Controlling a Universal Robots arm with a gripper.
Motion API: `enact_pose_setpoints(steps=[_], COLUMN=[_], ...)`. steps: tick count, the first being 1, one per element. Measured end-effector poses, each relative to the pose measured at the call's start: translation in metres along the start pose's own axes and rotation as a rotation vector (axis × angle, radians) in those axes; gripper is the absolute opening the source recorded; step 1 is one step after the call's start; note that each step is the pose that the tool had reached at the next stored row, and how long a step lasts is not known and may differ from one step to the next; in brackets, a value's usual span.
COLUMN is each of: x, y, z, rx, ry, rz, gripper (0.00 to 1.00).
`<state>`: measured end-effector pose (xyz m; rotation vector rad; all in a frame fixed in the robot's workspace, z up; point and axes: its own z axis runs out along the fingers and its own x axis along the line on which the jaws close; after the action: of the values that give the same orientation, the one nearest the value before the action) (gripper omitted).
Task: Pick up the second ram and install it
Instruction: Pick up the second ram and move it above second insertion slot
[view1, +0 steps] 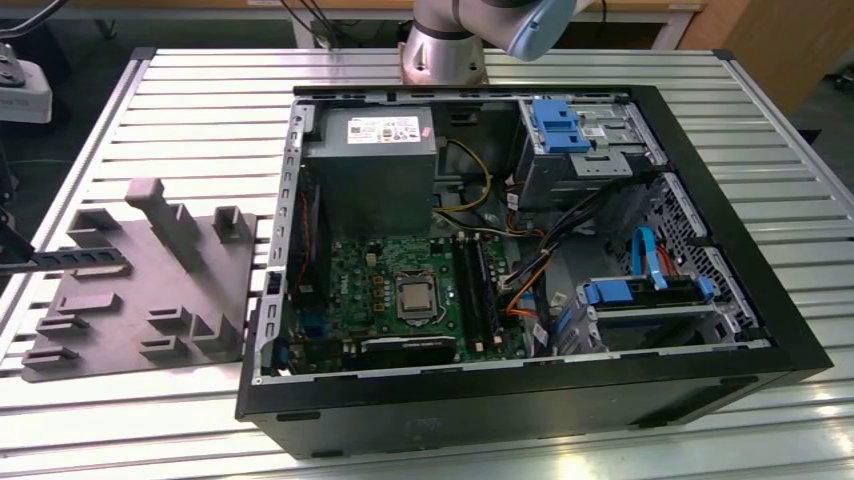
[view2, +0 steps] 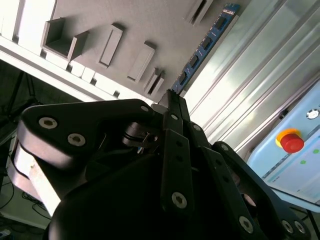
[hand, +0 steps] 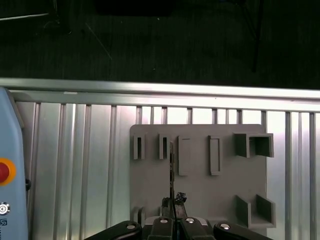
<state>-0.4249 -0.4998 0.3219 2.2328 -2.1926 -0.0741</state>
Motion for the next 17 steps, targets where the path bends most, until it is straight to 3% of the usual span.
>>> enact_pose_setpoints(steps=[17], x=[-0.0004], y=[0.0007], z=[-0.0157], rx=[0.0000], ry=[0.0000], rz=[0.000], gripper=[0.12])
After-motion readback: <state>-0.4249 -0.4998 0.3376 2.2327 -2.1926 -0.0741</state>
